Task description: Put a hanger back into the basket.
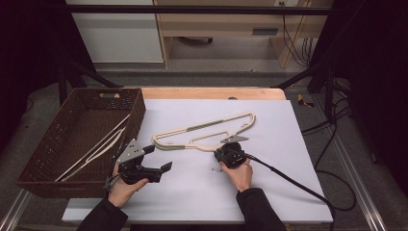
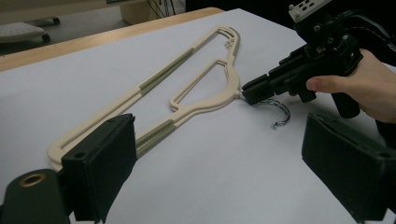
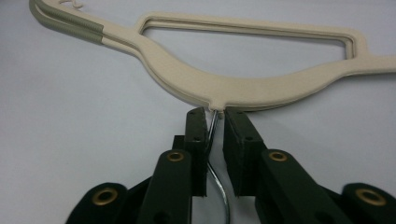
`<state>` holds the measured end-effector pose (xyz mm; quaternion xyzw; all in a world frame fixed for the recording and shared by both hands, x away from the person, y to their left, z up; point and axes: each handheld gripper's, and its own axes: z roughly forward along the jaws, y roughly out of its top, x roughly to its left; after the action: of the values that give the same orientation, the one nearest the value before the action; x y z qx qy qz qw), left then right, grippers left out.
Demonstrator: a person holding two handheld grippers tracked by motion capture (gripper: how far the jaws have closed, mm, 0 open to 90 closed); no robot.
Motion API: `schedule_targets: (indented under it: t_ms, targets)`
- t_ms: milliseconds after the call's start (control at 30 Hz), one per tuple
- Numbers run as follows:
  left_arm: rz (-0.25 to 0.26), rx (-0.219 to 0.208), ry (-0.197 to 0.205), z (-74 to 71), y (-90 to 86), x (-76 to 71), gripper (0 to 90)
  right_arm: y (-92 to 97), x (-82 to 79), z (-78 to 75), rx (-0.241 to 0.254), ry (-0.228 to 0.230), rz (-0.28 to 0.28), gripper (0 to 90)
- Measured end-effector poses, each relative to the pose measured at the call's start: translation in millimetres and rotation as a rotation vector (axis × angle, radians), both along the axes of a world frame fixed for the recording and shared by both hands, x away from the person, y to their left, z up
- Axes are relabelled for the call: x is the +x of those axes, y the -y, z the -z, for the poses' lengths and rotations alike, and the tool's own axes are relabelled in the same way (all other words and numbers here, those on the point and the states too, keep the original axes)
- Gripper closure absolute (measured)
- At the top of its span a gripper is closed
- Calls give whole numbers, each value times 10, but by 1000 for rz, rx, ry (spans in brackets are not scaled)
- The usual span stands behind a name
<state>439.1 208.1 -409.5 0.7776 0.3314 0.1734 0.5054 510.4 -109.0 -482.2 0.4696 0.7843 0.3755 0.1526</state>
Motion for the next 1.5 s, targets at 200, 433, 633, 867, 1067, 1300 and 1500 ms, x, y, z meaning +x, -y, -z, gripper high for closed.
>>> schedule_targets:
  t_ms: [200,433,633,867,1067,1300,1500]
  targets:
    - [4,8,-5,21,20,4,101,-1,-2,-2,13,-11,17,864]
    - [2,14,-5,32,29,7,102,30,-17,-80,19,8,54,883]
    - [1,24,-6,43,52,21,108,67,-27,-175,34,10,54,890]
    - [14,86,-10,58,206,127,119,121,-59,-309,49,23,33,892]
    - [42,135,-15,75,466,295,133,146,-88,-352,19,26,13,892]
    - [86,198,-45,145,779,511,155,161,-106,-376,2,32,-10,892]
    - [116,271,-50,186,1000,637,203,185,-125,-426,3,40,-18,892]
